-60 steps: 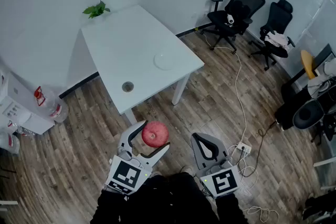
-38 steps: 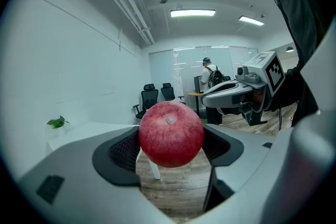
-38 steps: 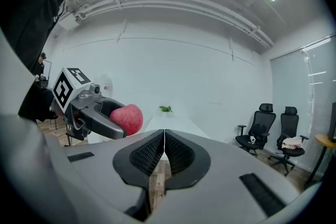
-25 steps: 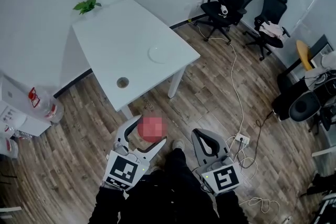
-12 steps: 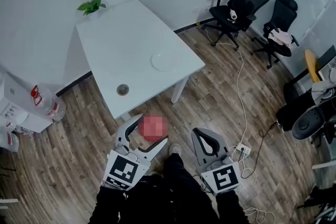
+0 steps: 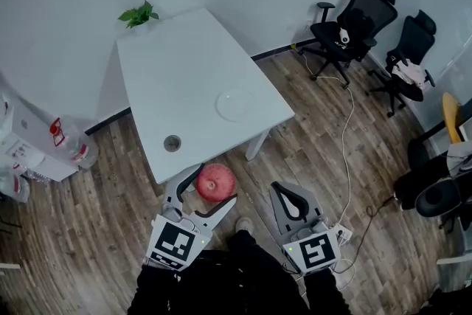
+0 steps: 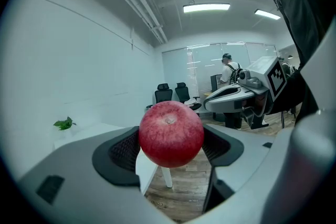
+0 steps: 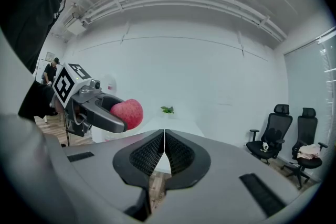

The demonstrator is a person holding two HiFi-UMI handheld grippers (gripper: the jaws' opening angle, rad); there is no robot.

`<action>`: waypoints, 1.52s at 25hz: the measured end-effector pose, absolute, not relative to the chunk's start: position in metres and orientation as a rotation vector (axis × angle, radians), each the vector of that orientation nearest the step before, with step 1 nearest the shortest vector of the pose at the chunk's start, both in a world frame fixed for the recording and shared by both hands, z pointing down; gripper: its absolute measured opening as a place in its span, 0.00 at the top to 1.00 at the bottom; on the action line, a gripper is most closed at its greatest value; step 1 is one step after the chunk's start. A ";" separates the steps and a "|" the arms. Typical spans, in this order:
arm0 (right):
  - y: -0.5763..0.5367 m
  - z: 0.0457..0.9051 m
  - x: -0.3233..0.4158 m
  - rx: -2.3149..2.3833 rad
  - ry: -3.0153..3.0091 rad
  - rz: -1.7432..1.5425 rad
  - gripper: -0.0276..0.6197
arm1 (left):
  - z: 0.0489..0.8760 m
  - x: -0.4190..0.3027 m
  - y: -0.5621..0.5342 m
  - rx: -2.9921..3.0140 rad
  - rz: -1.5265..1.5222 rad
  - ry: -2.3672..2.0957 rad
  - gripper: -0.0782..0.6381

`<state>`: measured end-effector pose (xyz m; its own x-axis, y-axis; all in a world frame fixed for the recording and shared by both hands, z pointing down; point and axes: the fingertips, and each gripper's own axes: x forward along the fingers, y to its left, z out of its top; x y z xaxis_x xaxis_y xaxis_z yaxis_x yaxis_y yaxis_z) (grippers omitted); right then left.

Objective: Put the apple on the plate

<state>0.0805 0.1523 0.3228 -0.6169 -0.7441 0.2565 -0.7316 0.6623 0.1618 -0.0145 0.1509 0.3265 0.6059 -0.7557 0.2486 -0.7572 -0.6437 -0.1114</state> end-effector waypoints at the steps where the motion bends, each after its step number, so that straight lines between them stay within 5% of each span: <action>1: 0.145 0.321 0.083 1.166 -2.587 -0.061 0.89 | 0.324 -0.012 0.145 2.792 0.426 -1.341 0.38; 38: 0.016 0.319 0.128 0.966 -2.701 -0.103 0.89 | 0.325 0.032 0.030 2.752 0.501 -1.533 0.38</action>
<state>0.1279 0.0161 0.3189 -0.7408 -0.6316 0.2287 -0.6125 0.7749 0.1563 0.0320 0.0297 0.3254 0.4890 -0.8364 0.2474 -0.8212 -0.5371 -0.1928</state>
